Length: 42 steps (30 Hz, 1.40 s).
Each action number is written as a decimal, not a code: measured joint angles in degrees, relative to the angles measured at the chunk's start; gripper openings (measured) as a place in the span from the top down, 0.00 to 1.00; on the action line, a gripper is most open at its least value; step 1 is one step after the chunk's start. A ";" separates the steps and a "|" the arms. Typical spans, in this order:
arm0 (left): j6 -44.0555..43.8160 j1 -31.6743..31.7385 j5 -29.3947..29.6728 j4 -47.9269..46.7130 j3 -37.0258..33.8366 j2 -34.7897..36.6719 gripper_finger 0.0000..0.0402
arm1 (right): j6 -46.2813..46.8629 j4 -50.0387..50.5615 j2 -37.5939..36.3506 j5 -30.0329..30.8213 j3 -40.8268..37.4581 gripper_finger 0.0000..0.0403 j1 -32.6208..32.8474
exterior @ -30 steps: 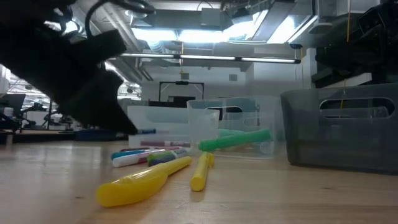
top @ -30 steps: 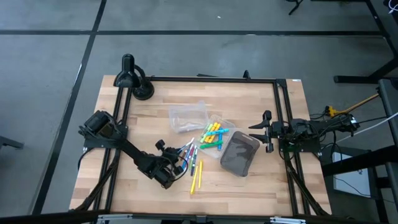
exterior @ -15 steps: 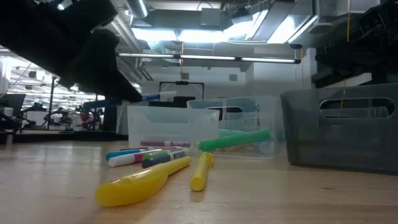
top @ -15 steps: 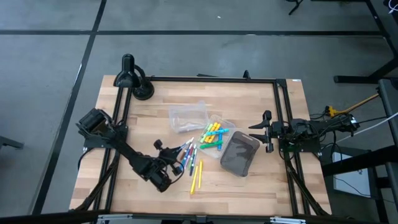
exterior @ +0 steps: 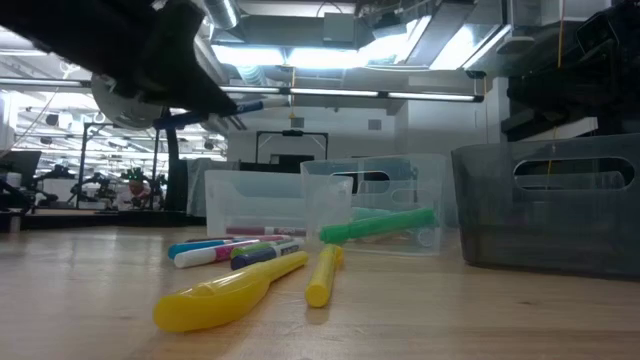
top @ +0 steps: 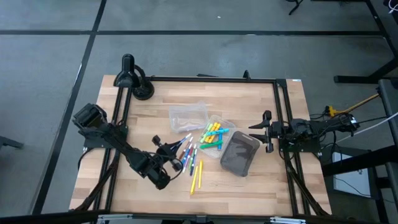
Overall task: Pick & Place Markers
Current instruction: Put the left blue marker pen into the left transparent bin
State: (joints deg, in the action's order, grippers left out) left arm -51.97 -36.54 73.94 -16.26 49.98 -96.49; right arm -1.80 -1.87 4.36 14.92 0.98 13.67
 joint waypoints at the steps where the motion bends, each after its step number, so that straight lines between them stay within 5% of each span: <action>1: 0.75 0.45 -0.41 -0.01 0.00 0.54 0.93 | 0.00 0.00 -0.01 0.00 -0.01 0.62 0.02; 22: 18.21 12.03 -8.30 2.00 0.00 9.83 0.93 | 0.00 0.00 0.00 0.00 0.00 0.62 0.00; 42: 30.91 25.40 -25.49 10.53 0.00 9.84 0.92 | 0.00 0.00 0.00 0.00 -0.01 0.62 0.00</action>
State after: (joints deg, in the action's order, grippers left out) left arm -21.06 -11.14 48.45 -5.73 49.98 -86.65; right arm -1.80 -1.87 4.35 14.92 0.97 13.67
